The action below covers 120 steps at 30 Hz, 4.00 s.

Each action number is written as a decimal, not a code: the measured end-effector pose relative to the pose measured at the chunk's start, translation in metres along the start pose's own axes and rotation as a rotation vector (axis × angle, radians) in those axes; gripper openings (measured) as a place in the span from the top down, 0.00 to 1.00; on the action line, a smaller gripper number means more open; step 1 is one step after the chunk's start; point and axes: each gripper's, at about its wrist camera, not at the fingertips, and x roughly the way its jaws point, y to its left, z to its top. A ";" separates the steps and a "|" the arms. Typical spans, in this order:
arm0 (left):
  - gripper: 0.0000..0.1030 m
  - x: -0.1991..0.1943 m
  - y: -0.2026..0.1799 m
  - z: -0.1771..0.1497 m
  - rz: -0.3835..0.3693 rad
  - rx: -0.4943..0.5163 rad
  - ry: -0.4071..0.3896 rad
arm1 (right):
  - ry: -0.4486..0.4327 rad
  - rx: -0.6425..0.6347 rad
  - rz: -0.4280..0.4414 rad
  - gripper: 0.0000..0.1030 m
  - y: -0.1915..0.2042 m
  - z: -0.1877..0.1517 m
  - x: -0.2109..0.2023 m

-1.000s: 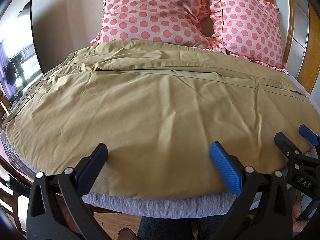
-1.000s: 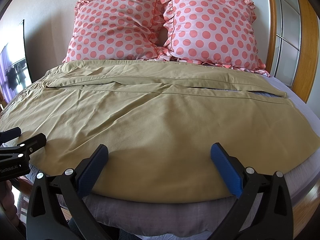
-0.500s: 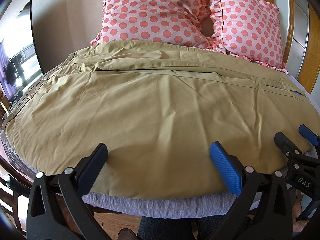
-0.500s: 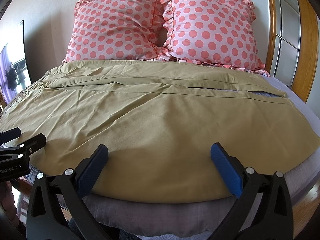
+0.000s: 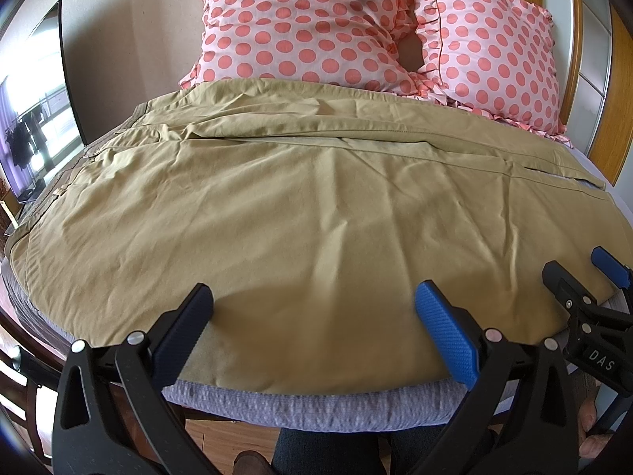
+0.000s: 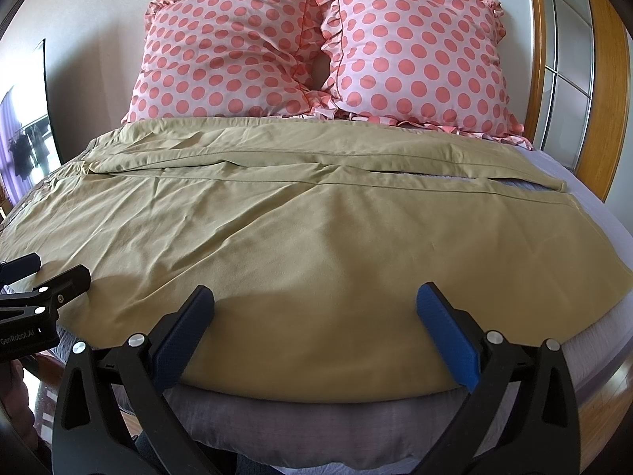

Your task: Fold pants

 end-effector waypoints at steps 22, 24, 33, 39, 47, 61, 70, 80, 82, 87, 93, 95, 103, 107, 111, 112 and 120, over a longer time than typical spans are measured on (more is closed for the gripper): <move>0.02 0.000 0.000 0.000 0.000 0.001 0.002 | 0.011 -0.001 0.000 0.01 0.001 0.002 0.001; 0.02 0.000 0.000 0.000 0.000 0.001 0.004 | 0.014 -0.001 0.001 0.01 0.001 0.002 0.001; 0.02 0.002 -0.002 -0.004 -0.008 0.007 0.005 | 0.028 -0.009 0.007 0.01 -0.001 0.003 0.005; 0.02 -0.003 0.003 -0.004 -0.048 0.021 0.011 | 0.055 0.055 0.000 0.01 -0.032 0.036 0.001; 0.02 -0.021 0.019 0.022 -0.065 -0.024 -0.124 | 0.088 0.419 -0.240 0.01 -0.177 0.146 0.055; 0.02 0.006 0.007 0.050 -0.093 0.029 -0.139 | 0.354 0.728 -0.558 0.25 -0.283 0.198 0.219; 0.02 0.016 0.020 0.050 -0.187 -0.047 -0.088 | 0.191 0.803 -0.432 0.98 -0.302 0.155 0.179; 0.02 -0.010 0.064 0.056 -0.241 -0.150 -0.176 | -0.141 0.905 -0.054 0.99 -0.256 0.066 -0.029; 0.02 -0.014 0.072 0.062 -0.219 -0.159 -0.194 | -0.145 0.937 -0.045 0.99 -0.244 0.033 -0.064; 0.02 -0.019 0.100 0.086 -0.250 -0.231 -0.247 | -0.011 1.021 0.009 0.96 -0.251 -0.011 -0.058; 0.02 -0.010 0.128 0.107 -0.228 -0.251 -0.238 | 0.031 1.081 0.046 0.38 -0.253 -0.010 -0.042; 0.02 -0.003 0.140 0.113 -0.267 -0.277 -0.224 | 0.030 1.079 0.028 0.38 -0.254 -0.007 -0.039; 0.02 0.063 0.183 0.162 -0.309 -0.424 -0.058 | -0.118 1.096 0.059 0.98 -0.283 -0.007 -0.032; 0.02 0.105 0.196 0.186 -0.310 -0.524 0.023 | -0.187 1.063 0.058 0.98 -0.287 -0.003 -0.047; 0.04 0.146 0.195 0.208 -0.237 -0.524 0.080 | -0.194 1.073 0.080 0.98 -0.291 -0.001 -0.044; 0.06 0.153 0.195 0.212 -0.238 -0.527 0.087 | -0.195 1.069 0.081 0.98 -0.292 0.000 -0.044; 0.95 0.200 0.210 0.219 -0.262 -0.641 0.162 | -0.206 1.059 0.099 0.98 -0.298 0.003 -0.038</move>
